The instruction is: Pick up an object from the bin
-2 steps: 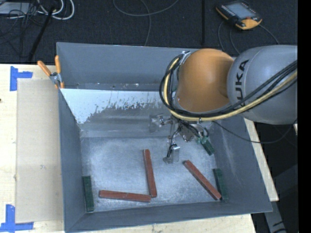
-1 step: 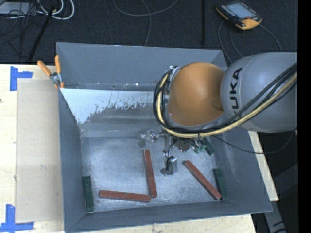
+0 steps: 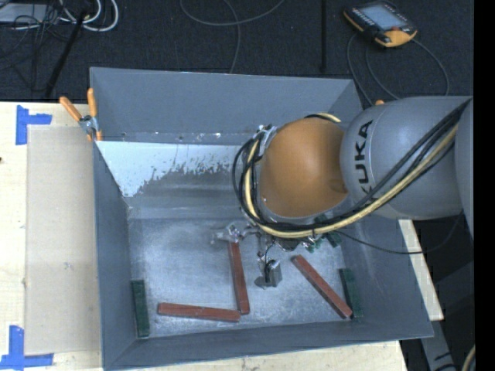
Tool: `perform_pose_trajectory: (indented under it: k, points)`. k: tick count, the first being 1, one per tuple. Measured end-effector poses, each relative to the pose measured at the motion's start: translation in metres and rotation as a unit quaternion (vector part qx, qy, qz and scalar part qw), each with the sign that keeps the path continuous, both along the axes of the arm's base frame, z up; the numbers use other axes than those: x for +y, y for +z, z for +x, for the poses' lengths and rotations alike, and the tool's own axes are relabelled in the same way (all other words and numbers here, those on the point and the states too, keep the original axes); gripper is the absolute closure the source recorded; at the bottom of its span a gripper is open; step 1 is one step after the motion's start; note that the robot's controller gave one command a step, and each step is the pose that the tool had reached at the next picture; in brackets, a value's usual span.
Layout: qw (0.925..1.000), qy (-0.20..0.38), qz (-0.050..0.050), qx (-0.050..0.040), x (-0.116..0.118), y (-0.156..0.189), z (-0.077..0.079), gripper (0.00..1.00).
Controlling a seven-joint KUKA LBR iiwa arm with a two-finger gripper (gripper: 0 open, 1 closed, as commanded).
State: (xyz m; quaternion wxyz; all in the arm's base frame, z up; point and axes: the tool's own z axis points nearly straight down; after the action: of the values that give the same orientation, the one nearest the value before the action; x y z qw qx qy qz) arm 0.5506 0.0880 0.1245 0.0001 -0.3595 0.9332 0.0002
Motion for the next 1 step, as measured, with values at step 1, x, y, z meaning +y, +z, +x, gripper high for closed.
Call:
perform_pose_trajectory:
  k: [1]
  points:
    - [0.9849, 0.173, 0.0, 0.0001, 0.0147, -0.0432, -0.0005, 0.0]
